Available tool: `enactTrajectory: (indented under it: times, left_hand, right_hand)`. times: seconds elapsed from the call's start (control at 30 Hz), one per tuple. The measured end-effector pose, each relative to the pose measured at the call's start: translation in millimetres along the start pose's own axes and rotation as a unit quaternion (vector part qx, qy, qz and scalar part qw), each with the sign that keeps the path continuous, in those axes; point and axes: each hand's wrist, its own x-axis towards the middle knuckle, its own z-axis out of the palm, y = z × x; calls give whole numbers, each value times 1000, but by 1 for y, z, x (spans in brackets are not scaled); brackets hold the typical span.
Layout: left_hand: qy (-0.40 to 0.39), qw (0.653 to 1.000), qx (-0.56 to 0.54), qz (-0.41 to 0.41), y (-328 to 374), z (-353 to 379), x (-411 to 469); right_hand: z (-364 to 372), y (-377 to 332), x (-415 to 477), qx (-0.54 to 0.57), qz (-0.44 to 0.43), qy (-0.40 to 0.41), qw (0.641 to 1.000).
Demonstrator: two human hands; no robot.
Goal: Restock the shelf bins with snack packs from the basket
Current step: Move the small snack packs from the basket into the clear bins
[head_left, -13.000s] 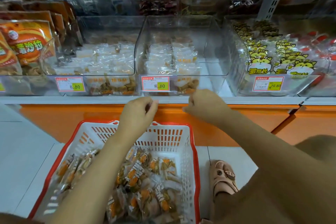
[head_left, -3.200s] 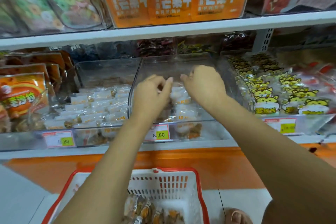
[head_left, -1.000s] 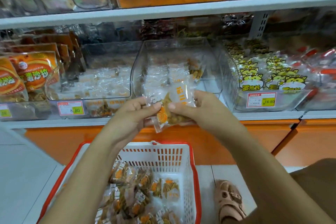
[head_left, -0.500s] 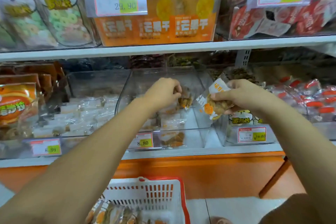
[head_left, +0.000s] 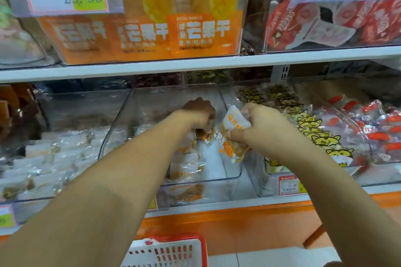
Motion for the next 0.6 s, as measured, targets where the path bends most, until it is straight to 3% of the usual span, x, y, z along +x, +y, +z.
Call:
enactTrajectory:
  times: [0.13,0.23,0.4,0.6]
  left_hand:
    - [24,998,37,-36,-8,4,10]
    - [71,993,25,-93,-13,7,15]
    - [104,987,7,-119,-11,13,16]
    - [89,983,-119,-110,-25,7,4]
  right_hand:
    - [0,-5,0,-43,0,-8,999]
    - [0,-9,-2,-56,2,-13,998]
    - [4,-12,0,-68,21,-18,997]
    - [17,-20,7,-141,4,25,990]
